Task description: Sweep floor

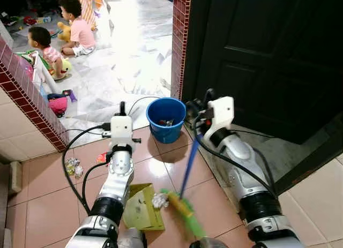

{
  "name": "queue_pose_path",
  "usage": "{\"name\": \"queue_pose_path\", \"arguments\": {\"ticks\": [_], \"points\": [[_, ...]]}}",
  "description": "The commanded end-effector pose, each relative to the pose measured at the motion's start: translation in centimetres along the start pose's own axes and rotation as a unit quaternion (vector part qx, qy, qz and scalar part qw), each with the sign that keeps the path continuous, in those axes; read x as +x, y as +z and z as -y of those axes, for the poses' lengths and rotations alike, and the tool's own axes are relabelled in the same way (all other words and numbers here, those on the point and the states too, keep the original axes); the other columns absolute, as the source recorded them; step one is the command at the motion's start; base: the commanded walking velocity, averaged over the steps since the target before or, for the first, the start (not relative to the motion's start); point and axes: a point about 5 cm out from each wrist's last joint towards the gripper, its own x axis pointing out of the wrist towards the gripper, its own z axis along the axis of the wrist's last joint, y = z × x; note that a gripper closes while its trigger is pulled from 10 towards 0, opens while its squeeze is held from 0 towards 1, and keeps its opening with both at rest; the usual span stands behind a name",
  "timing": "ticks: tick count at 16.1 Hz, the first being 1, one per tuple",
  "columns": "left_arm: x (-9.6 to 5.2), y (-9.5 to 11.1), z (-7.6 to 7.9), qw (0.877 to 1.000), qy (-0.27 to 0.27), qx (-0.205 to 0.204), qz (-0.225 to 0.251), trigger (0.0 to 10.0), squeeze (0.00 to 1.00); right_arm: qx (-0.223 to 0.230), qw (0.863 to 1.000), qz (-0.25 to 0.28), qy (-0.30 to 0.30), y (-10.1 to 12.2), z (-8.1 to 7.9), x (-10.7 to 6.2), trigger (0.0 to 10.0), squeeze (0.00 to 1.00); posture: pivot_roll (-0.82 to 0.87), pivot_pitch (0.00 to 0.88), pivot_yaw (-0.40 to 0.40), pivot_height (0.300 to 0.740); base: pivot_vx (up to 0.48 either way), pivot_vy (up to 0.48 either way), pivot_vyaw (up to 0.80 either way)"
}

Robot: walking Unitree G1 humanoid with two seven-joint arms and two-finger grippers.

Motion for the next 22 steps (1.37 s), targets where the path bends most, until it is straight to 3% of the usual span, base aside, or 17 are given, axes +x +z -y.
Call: {"name": "queue_pose_path", "arguments": {"ticks": [1, 3, 6, 8, 10, 11, 12, 13, 14, 18, 20, 22], "points": [[0.0, 0.0, 0.9, 1.000, -0.022, -0.013, -0.006, 10.0, 0.00, 0.040, 0.999, 0.018, 0.015, 0.8, -0.6, 0.3, 10.0, 0.00, -0.06, 0.000, 0.006, 0.740, 0.000, 0.000, 0.00], [0.2, 0.0, 1.0, 0.999, -0.030, -0.024, -0.008, 10.0, 0.00, 0.081, 0.995, 0.053, 0.024, 2.9, -0.4, 0.9, 10.0, 0.00, -0.07, 0.000, 0.012, 0.740, 0.000, 0.000, 0.00], [0.2, -0.1, 1.0, 0.999, -0.028, -0.033, -0.011, 10.0, 0.00, 0.069, 0.994, 0.077, 0.028, 4.7, 0.0, 1.1, 10.0, 0.00, -0.07, 0.000, 0.016, 0.740, 0.000, 0.000, 0.00], [0.3, -0.5, 0.6, 0.994, -0.014, -0.094, -0.045, 10.0, 0.00, 0.017, 0.995, 0.101, 0.005, 6.0, 0.9, 1.1, 10.0, 0.00, -0.07, 0.000, 0.022, 0.740, 0.000, 0.000, 0.00], [0.5, -0.1, 0.2, 0.993, -0.034, -0.113, -0.032, 10.0, 0.00, -0.065, 0.990, 0.122, -0.014, 6.9, 1.7, 0.8, 10.0, 0.00, -0.07, 0.000, 0.023, 0.740, 0.000, 0.000, 0.00], [0.6, 0.0, 0.1, 0.988, -0.045, -0.146, -0.031, 10.0, 0.00, -0.111, 0.985, 0.126, -0.028, 7.1, 2.4, 0.3, 10.0, 0.00, -0.07, 0.000, 0.025, 0.740, 0.000, 0.000, 0.00], [0.6, 0.1, 0.0, 0.985, -0.053, -0.159, -0.029, 10.0, 0.00, -0.126, 0.984, 0.124, -0.032, 7.0, 2.6, 0.1, 10.0, 0.00, -0.07, 0.000, 0.024, 0.740, 0.000, 0.000, 0.00], [0.6, 0.5, -0.4, 0.990, -0.053, -0.132, -0.011, 10.0, 0.00, -0.131, 0.983, 0.116, -0.055, 6.5, 3.5, -0.5, 10.0, 0.00, -0.07, 0.000, 0.024, 0.740, 0.000, 0.000, 0.00], [0.6, 0.5, -0.5, 0.987, -0.048, -0.152, -0.010, 10.0, 0.00, -0.130, 0.983, 0.112, -0.063, 6.3, 3.8, -0.8, 10.0, 0.00, -0.07, 0.000, 0.024, 0.740, 0.000, 0.000, 0.00], [0.3, 1.1, -1.0, 0.983, -0.070, -0.170, 0.013, 10.0, 0.00, -0.155, 0.979, 0.101, -0.089, 5.6, 4.7, -1.4, 10.0, 0.00, -0.06, 0.000, 0.027, 0.740, 0.000, 0.000, 0.00], [0.4, 1.7, -1.8, 0.985, -0.056, -0.161, 0.020, 10.0, 0.00, -0.167, 0.976, 0.092, -0.109, 5.0, 4.9, -1.7, 10.0, 0.00, -0.06, 0.000, 0.030, 0.740, 0.000, 0.000, 0.00], [0.6, 2.9, -3.0, 0.982, -0.042, -0.183, 0.036, 10.0, 0.00, -0.179, 0.972, 0.069, -0.133, 3.9, 5.3, -2.1, 10.0, 0.00, -0.06, 0.000, 0.030, 0.740, 0.000, 0.000, 0.00]]}}
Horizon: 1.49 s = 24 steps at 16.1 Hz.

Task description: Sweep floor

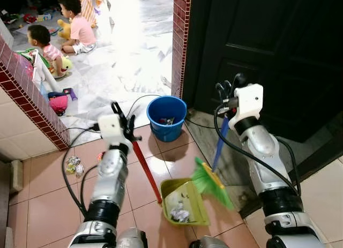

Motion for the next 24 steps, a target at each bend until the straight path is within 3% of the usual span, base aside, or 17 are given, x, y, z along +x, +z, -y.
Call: {"name": "queue_pose_path", "arguments": {"ticks": [1, 3, 5, 9, 13, 17, 24], "points": [[0.4, 2.9, -0.7, 0.998, 0.016, -0.009, 0.058, 10.0, 0.00, -0.020, 1.000, -0.011, -0.013, -0.6, 0.3, -0.5, 10.0, 0.00, -0.06, 0.000, 0.030, 0.740, 0.000, 0.000, 0.00], [0.3, 5.5, -2.1, 0.994, 0.056, -0.015, 0.098, 10.0, 0.00, 0.017, 0.998, -0.051, -0.030, -2.4, -0.3, -1.6, 10.0, 0.00, -0.05, 0.000, 0.029, 0.740, 0.000, 0.000, 0.00], [0.2, 7.5, -2.3, 0.990, 0.056, -0.019, 0.126, 10.0, 0.00, 0.027, 0.998, -0.060, -0.022, -2.9, -1.1, -2.0, 10.0, 0.00, -0.05, 0.000, 0.029, 0.740, 0.000, 0.000, 0.00], [0.4, 11.6, -1.0, 0.984, 0.037, -0.048, 0.170, 10.0, 0.00, 0.019, 0.998, -0.063, 0.010, -3.1, -2.8, -1.7, 10.0, 0.00, -0.04, 0.000, 0.022, 0.740, 0.000, 0.000, 0.00], [0.8, 15.8, -0.5, 0.968, 0.036, -0.010, 0.246, 10.0, 0.00, 0.026, 0.997, -0.066, 0.015, -3.1, -3.1, -1.5, 10.0, 0.00, -0.04, 0.000, 0.024, 0.740, 0.000, 0.000, 0.00], [1.4, 17.1, -0.7, 0.965, 0.047, 0.003, 0.259, 10.0, 0.00, 0.039, 0.997, -0.053, 0.034, -2.8, -4.0, -1.6, 10.0, 0.00, -0.04, 0.000, 0.025, 0.740, 0.172, 0.077, 0.00], [1.9, 18.3, -1.0, 0.958, 0.069, 0.001, 0.279, 10.0, 0.00, 0.015, 0.998, -0.029, 0.056, -2.1, -4.5, -1.2, 10.0, 0.00, -0.03, 0.000, 0.023, 0.740, 0.379, 0.295, 0.00]]}}
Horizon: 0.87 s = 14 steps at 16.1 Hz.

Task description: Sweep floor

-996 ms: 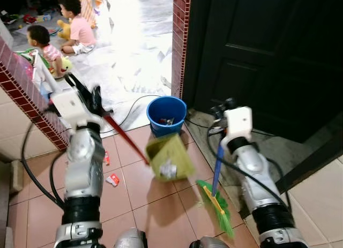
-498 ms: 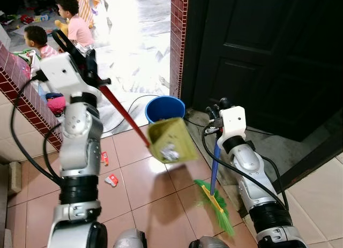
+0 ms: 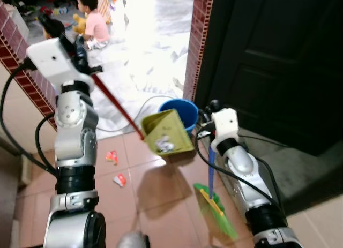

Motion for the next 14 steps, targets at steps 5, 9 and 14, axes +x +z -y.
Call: {"name": "queue_pose_path", "arguments": {"ticks": [5, 9, 14], "points": [[1.07, 2.23, 0.47, 0.998, 0.004, -0.007, 0.057, 10.0, 0.00, -0.010, 0.999, 0.035, 0.001, 1.30, -0.12, 0.46, 10.0, 0.00, -0.04, 0.000, 0.028, 0.740, 0.391, 0.233, 0.00], [1.02, 1.86, 0.89, 0.999, 0.002, -0.008, 0.053, 10.0, 0.00, -0.012, 0.999, 0.037, 0.003, 1.35, -0.22, 0.49, 10.0, 0.00, -0.05, 0.000, 0.028, 0.740, 0.477, 0.000, 0.00], [1.05, 1.66, 1.26, 0.999, 0.004, -0.004, 0.053, 10.0, 0.00, -0.012, 0.999, 0.037, 0.005, 1.34, -0.42, 0.62, 10.0, 0.00, -0.04, 0.000, 0.030, 0.740, 0.480, 0.000, 0.00]]}}
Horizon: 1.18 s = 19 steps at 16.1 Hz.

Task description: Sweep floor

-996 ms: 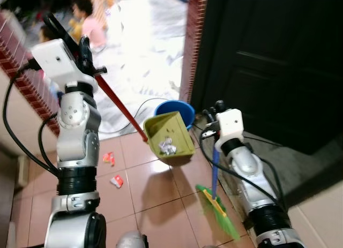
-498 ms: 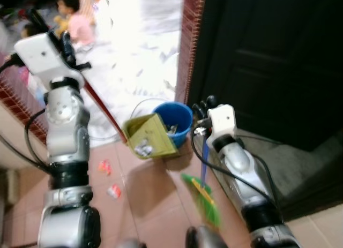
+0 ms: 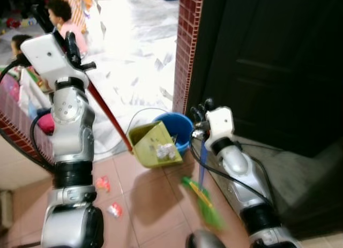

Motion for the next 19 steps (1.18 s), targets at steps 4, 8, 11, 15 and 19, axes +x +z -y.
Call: {"name": "queue_pose_path", "arguments": {"ticks": [4, 8, 11, 15, 19], "points": [[0.5, 2.2, 0.1, 0.998, 0.017, -0.008, 0.058, 10.0, 0.00, -0.013, 1.000, 0.025, 0.008, 1.2, -0.5, 0.7, 10.0, 0.00, -0.04, 0.000, 0.032, 0.740, 0.480, 0.000, 0.00], [0.6, 2.8, 0.4, 0.996, 0.019, 0.022, 0.083, 10.0, 0.00, -0.013, 1.000, 0.025, 0.010, 1.2, -0.6, 0.8, 10.0, 0.00, -0.04, 0.000, 0.032, 0.740, 0.120, 0.000, 0.00], [0.2, 2.7, 1.3, 0.996, 0.000, 0.026, 0.089, 10.0, 0.00, -0.012, 1.000, 0.026, 0.011, 1.2, -0.7, 0.8, 10.0, 0.00, -0.04, 0.000, 0.033, 0.740, 0.000, 0.000, 0.00], [-0.8, 1.9, 3.6, 0.993, -0.068, 0.038, 0.093, 10.0, 0.00, -0.013, 0.999, 0.027, 0.011, 1.3, -0.8, 0.9, 10.0, 0.00, -0.04, 0.000, 0.033, 0.740, 0.000, 0.000, 0.00], [-1.9, 1.1, 5.4, 0.983, -0.143, 0.069, 0.097, 10.0, 0.00, -0.015, 0.999, 0.028, 0.011, 1.4, -0.7, 0.9, 10.0, 0.00, -0.04, 0.000, 0.033, 0.740, 0.000, 0.000, 0.00]]}}
